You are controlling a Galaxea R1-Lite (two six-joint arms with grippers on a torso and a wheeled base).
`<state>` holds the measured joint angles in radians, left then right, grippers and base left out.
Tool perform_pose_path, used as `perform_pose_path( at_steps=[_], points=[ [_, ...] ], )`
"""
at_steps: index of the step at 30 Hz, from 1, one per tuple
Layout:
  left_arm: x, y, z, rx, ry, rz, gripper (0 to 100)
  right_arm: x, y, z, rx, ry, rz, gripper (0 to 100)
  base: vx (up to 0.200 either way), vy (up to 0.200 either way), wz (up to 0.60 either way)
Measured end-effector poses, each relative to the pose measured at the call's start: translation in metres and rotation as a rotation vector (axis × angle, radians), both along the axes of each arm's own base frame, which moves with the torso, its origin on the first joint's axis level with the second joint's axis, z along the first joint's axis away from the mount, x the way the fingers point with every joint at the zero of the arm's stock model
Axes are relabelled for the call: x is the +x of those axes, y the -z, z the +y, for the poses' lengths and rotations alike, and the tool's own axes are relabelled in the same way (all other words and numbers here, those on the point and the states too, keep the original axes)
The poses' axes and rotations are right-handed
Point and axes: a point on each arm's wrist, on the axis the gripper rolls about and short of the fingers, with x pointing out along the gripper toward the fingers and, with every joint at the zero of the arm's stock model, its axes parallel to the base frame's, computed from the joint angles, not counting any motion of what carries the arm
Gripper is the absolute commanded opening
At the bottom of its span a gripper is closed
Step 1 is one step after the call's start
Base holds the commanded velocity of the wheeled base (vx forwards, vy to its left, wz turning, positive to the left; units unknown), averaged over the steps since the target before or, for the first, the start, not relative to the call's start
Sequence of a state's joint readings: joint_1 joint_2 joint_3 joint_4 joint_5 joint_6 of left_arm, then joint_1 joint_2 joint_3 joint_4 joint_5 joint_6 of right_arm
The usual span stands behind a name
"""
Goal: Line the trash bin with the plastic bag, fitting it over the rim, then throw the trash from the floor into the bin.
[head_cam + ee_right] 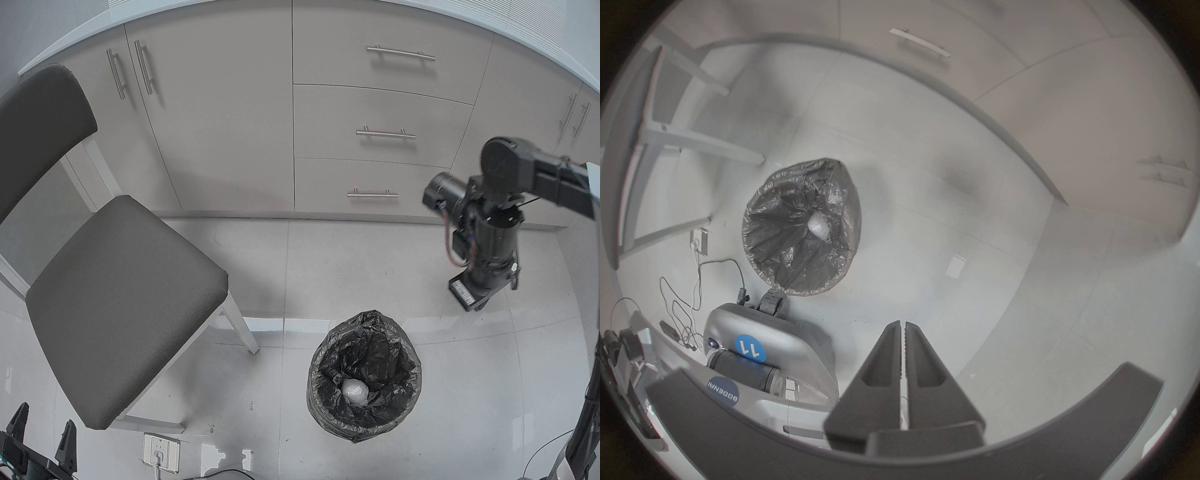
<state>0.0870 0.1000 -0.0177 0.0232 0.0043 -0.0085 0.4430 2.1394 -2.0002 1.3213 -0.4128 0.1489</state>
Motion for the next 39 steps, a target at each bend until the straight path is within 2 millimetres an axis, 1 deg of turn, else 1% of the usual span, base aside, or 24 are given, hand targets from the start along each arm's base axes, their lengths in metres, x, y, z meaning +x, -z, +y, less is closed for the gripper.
perform_pose_path(
  at_steps=[4, 5, 9, 13, 16, 17, 19, 22, 28, 29, 33, 39],
  points=[
    [0.000, 0.000, 0.000, 0.001, 0.001, 0.000, 100, -0.031, -0.046, -0.024, 0.033, 0.021, -0.065, 0, 0.000, 0.000, 0.00],
    [0.000, 0.000, 0.000, 0.002, 0.000, 0.000, 100, -0.042, -0.059, -0.030, 0.043, 0.022, -0.087, 0, 0.000, 0.000, 0.00],
    [0.000, 0.000, 0.000, 0.003, 0.000, 0.000, 100, -0.082, -0.098, -0.050, 0.070, 0.002, -0.160, 0, 0.000, 0.000, 0.00],
    [0.000, 0.000, 0.000, 0.006, 0.001, 0.000, 100, -0.130, -0.131, -0.071, 0.096, -0.024, -0.245, 0, 0.000, 0.000, 0.00],
    [0.000, 0.000, 0.000, 0.007, 0.001, 0.000, 100, -0.163, -0.149, -0.086, 0.115, -0.040, -0.308, 0, 0.000, 0.000, 0.00],
    [0.000, 0.000, 0.000, 0.006, 0.001, -0.001, 100, -0.180, -0.157, -0.093, 0.126, -0.051, -0.348, 0, 0.000, 0.000, 0.00],
    [0.000, 0.000, 0.000, 0.004, 0.002, -0.001, 100, -0.197, -0.164, -0.101, 0.134, -0.065, -0.390, 0, 0.000, 0.000, 0.00],
    [0.000, 0.000, 0.000, 0.002, 0.001, -0.001, 100, -0.231, -0.176, -0.116, 0.142, -0.095, -0.471, 0, 0.000, 0.000, 0.00],
    [0.000, 0.000, 0.000, 0.001, 0.001, -0.001, 100, -0.296, -0.187, -0.144, 0.157, -0.085, -0.633, 0, 0.000, 0.000, 0.00],
    [0.000, 0.000, 0.000, 0.001, 0.001, -0.001, 100, -0.306, -0.188, -0.147, 0.160, -0.080, -0.659, 0, 0.000, 0.000, 0.00],
    [0.000, 0.000, 0.000, 0.001, 0.001, -0.001, 100, -0.358, -0.187, -0.162, 0.171, -0.066, -0.785, 0, 0.000, 0.000, 0.00],
    [0.000, 0.000, 0.000, 0.001, 0.001, -0.001, 100, -0.441, -0.172, -0.174, 0.180, -0.046, -1.012, 0, 0.000, 0.000, 0.00]
  ],
)
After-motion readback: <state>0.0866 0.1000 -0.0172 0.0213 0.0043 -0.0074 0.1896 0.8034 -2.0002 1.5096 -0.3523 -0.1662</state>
